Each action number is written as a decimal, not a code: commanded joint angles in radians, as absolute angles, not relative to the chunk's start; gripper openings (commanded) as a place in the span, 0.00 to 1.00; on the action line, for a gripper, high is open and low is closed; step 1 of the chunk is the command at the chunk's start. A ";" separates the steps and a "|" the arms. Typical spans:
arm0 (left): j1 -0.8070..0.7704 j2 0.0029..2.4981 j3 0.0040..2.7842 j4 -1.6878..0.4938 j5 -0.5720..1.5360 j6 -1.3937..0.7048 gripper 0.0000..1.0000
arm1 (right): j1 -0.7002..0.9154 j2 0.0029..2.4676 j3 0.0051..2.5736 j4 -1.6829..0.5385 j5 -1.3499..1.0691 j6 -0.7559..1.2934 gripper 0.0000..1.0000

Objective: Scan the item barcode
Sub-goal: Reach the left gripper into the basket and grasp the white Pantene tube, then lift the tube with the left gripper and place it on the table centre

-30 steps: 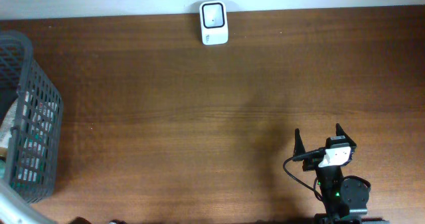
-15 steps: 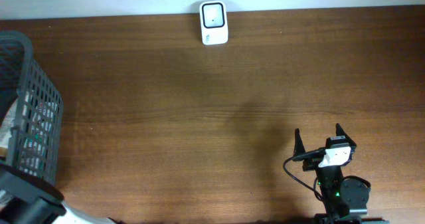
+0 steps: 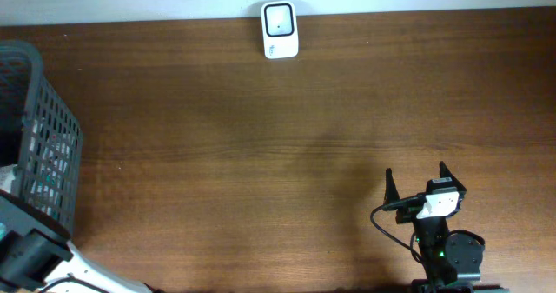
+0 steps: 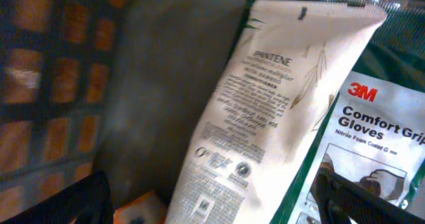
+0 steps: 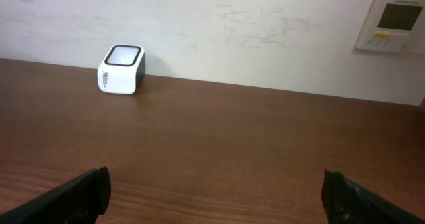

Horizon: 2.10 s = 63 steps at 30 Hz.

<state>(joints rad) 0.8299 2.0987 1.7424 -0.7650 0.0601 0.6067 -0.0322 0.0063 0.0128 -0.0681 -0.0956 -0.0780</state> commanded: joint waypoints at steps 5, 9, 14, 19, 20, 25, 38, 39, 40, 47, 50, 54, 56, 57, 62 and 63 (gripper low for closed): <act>0.823 2.171 1.737 -0.755 0.088 0.649 0.94 | -0.039 0.004 0.006 -0.072 -0.094 -0.070 0.98; 0.821 2.194 1.735 -0.759 0.090 0.649 0.92 | -0.039 0.004 0.006 -0.072 -0.094 -0.070 0.98; 0.821 2.214 1.734 -0.754 0.089 0.649 0.84 | -0.039 0.004 0.006 -0.072 -0.094 -0.070 0.98; 0.821 2.216 1.734 -0.752 0.090 0.648 0.41 | -0.039 0.004 0.006 -0.072 -0.094 -0.070 0.98; 0.821 2.216 1.736 -0.752 0.090 0.648 0.31 | -0.039 0.004 0.006 -0.072 -0.094 -0.070 0.98; 0.818 2.200 1.763 -0.765 0.090 0.636 0.08 | -0.039 0.004 0.006 -0.072 -0.094 -0.070 0.98; 0.757 1.893 1.841 -0.746 0.091 0.505 0.00 | -0.039 0.004 0.006 -0.072 -0.094 -0.070 0.98; 0.748 1.842 1.841 -0.733 0.090 0.486 0.00 | -0.039 0.004 0.006 -0.072 -0.094 -0.070 0.98; 0.740 1.803 1.841 -0.725 0.091 0.483 0.00 | -0.039 0.004 0.006 -0.072 -0.094 -0.070 0.98; 0.691 1.566 1.841 -0.638 0.092 0.402 0.00 | -0.039 0.004 0.006 -0.072 -0.094 -0.070 0.98; 0.641 1.489 1.841 -0.617 0.152 0.397 0.00 | -0.039 0.004 0.006 -0.072 -0.094 -0.070 0.98; 0.516 1.444 1.841 -0.620 0.234 0.396 0.00 | -0.039 0.004 0.006 -0.072 -0.094 -0.070 0.98; 0.451 1.443 1.841 -0.635 0.233 0.396 0.00 | -0.039 0.004 0.006 -0.072 -0.094 -0.070 0.98; 0.408 1.444 1.841 -0.648 0.233 0.396 0.00 | -0.039 0.004 0.006 -0.072 -0.094 -0.070 0.98; 0.231 1.456 1.840 -0.694 0.233 0.397 0.00 | -0.039 0.004 0.006 -0.072 -0.094 -0.070 0.98; 0.197 1.461 1.839 -0.702 0.233 0.397 0.00 | -0.039 0.004 0.006 -0.072 -0.094 -0.070 0.98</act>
<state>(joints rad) 0.2916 1.4643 1.8160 -0.7006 0.2073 0.4065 -0.0322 0.0063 0.0128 -0.0681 -0.0956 -0.0784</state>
